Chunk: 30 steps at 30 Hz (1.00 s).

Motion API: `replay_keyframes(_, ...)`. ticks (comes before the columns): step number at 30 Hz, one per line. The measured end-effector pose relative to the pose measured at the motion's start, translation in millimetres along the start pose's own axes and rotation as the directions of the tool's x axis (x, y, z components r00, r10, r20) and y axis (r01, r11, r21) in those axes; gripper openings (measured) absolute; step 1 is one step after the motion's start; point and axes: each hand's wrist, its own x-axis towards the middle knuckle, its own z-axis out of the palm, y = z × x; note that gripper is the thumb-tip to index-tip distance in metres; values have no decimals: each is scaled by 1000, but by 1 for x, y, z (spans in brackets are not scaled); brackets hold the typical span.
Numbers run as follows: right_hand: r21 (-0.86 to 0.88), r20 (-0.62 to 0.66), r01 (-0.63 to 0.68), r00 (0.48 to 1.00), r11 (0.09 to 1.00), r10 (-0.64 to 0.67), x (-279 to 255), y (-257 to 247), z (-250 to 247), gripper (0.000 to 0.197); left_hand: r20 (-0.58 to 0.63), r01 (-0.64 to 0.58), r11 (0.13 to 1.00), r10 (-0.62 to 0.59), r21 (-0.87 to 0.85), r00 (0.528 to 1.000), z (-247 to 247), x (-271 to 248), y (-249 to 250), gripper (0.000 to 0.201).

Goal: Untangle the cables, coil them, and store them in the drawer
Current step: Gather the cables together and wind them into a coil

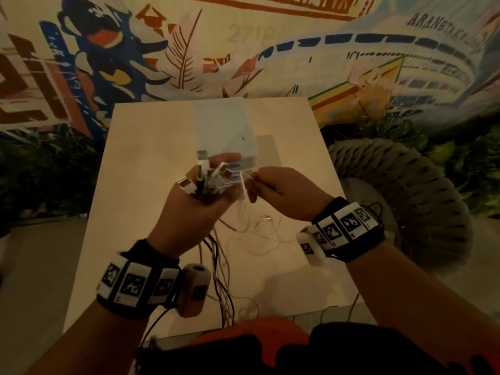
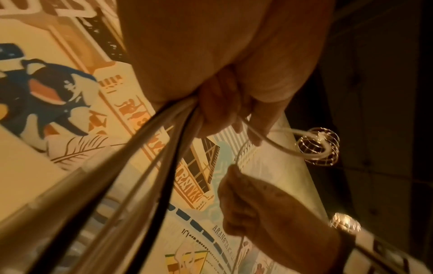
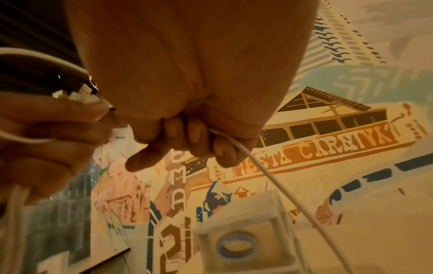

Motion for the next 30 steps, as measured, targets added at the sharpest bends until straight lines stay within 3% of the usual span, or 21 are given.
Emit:
replay_keyframes(2,6,10,83,996,997,-83,6,-10,-2,22,-28,-17,998,18,55,999,8,1,-1,25)
replay_keyframes(4,0,2,115,993,993,-115,9,-15,-4,27,-100,1,999,4,50,995,14,3,-3,11)
replay_keyframes(6,-8,-27,112,993,994,-112,9,-15,-4,38,-192,65,993,-83,-99,978,15,1,-8,27)
replay_keyframes(8,-15,-53,77,996,997,-77,6,-1,1,39,-253,52,944,-140,-325,957,7,1,-2,33)
replay_keyframes(11,-84,3,-239,971,967,240,-2,50,15,44,-299,-54,901,-85,-430,950,-10,4,6,42)
replay_keyframes(13,-141,134,-459,869,877,476,-11,83,25,46,-344,-93,882,-83,-463,935,-22,6,10,40)
replay_keyframes(15,-34,184,-562,809,826,558,-21,99,28,44,-376,-91,872,-112,-481,920,-29,5,9,42)
replay_keyframes(17,208,113,-586,810,783,576,-21,96,24,42,-394,-84,882,-121,-463,911,-32,4,7,44)
replay_keyframes(19,365,-24,-517,826,774,563,-16,83,13,43,-391,-60,887,-140,-458,910,-33,4,4,44)
replay_keyframes(23,409,-278,-363,824,837,493,-11,59,-17,51,-349,5,885,-189,-466,918,-34,6,-2,43)
replay_keyframes(27,453,-434,-339,724,825,536,-42,50,-45,45,-346,28,888,-208,-459,915,-34,6,-5,38)
replay_keyframes(30,425,-449,-442,655,790,608,-91,51,-53,40,-352,41,919,-191,-392,917,-33,5,-3,21)
